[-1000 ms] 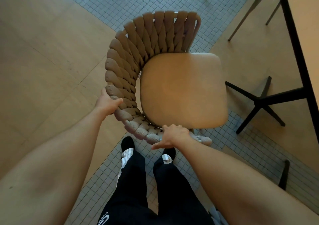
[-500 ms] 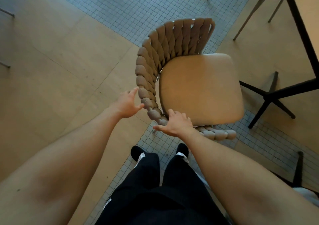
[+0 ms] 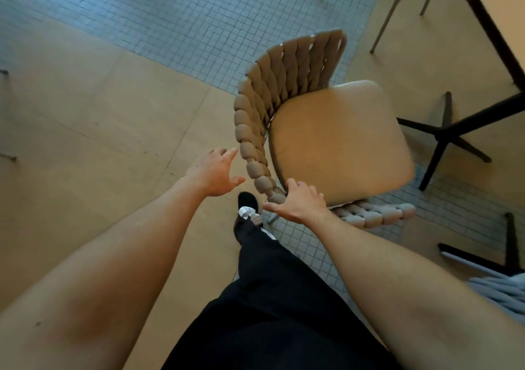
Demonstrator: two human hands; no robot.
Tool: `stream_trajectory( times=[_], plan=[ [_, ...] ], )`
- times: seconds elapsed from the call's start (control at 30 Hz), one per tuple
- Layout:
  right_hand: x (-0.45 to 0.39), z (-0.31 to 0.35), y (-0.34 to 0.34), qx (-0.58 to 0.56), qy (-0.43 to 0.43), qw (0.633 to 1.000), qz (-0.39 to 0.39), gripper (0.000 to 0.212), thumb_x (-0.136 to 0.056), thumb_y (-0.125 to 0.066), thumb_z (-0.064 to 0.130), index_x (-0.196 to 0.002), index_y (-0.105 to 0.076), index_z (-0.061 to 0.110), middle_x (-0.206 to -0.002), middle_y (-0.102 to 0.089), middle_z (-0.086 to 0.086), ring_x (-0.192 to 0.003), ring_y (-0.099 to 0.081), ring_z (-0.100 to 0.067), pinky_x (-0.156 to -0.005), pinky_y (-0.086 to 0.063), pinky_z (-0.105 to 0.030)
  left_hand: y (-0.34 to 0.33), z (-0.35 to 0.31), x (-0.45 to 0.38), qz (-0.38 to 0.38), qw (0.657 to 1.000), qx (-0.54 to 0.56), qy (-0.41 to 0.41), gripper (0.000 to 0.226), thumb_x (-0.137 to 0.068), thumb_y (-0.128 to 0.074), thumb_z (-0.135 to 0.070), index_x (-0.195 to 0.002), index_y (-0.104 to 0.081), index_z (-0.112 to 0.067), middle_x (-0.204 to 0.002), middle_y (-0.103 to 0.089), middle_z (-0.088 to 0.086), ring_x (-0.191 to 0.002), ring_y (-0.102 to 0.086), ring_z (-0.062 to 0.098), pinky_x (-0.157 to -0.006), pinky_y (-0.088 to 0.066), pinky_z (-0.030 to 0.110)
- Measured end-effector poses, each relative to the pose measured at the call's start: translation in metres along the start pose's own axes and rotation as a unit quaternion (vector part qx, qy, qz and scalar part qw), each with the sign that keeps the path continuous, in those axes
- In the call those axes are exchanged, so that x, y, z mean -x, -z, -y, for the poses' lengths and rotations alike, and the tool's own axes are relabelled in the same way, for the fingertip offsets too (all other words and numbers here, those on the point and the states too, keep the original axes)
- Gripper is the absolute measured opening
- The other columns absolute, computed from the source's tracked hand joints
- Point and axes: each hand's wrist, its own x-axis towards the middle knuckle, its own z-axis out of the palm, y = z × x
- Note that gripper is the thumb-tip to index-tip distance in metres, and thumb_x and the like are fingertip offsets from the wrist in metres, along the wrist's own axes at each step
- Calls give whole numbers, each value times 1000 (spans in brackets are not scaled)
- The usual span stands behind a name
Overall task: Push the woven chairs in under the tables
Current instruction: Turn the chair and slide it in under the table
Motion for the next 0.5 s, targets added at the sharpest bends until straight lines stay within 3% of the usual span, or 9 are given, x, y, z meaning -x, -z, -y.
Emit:
stream_trajectory(
  times=[0.2, 0.5],
  plan=[
    [-27, 19, -2, -53, -38, 998, 2, 104, -75, -53, 89, -150, -35, 19, -148, -45, -13, -135, -42, -39, -109, -37, -57, 27, 18, -44, 9, 990, -101, -93, 88, -92, -56, -63, -159, -18, -22, -162, -28, 8, -149, -25, 30, -119, -27, 50],
    [-43, 38, -8, -120, -124, 985, 10, 109, -68, -54, 92, -148, -36, 20, -146, -47, -11, -133, -43, -39, -107, -36, -55, 48, 29, -110, 62, 955, -204, -206, 95, -89, -55, -69, -161, -13, -24, -166, -16, 10, -154, -7, 31, -124, -6, 56]
  ],
)
